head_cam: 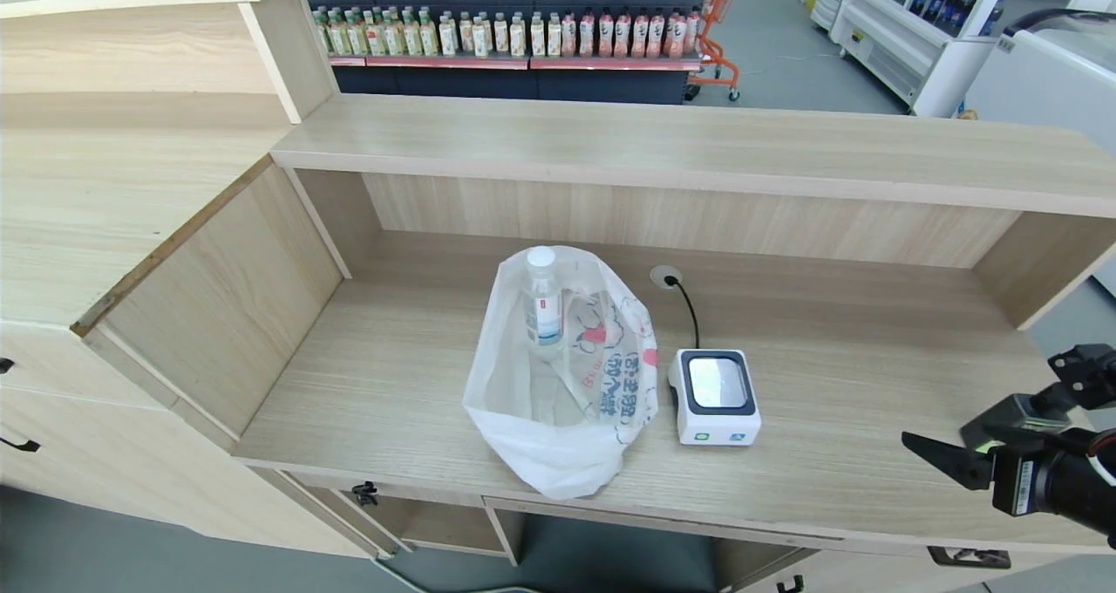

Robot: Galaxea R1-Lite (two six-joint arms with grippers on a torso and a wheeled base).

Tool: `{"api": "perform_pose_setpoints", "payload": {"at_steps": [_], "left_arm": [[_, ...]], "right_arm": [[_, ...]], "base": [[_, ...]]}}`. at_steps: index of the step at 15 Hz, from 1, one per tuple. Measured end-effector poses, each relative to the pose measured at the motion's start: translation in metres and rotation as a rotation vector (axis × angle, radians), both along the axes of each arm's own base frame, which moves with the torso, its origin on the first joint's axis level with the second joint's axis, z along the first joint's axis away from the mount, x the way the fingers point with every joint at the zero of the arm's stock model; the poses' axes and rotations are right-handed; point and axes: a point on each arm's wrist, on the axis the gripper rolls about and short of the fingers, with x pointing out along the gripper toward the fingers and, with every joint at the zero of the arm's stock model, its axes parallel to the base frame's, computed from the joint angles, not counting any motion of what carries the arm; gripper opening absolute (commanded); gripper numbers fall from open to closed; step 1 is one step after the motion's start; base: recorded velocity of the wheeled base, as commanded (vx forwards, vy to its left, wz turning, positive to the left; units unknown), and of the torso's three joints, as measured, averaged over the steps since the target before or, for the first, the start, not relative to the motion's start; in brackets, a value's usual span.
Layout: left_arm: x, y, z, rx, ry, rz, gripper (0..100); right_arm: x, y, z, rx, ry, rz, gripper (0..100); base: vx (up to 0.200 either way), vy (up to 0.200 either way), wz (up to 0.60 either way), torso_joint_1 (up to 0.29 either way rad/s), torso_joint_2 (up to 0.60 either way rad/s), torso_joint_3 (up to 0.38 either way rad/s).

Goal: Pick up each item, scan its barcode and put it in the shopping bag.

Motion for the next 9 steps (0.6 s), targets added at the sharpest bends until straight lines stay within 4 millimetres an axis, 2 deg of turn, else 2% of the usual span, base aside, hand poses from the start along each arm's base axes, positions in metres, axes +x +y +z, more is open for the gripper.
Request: {"api": "perform_pose_setpoints", "payload": {"at_steps": [9], "left_arm": [[0.0003, 0.0000, 0.0001, 0.000, 0.004, -0.003, 100]], "right_arm": [[0.0024, -0.0028, -0.0037, 0.005, 0.020, -0.013, 100]], "base": [[0.000, -0.200, 0.00, 0.002, 0.00, 0.002]]}}
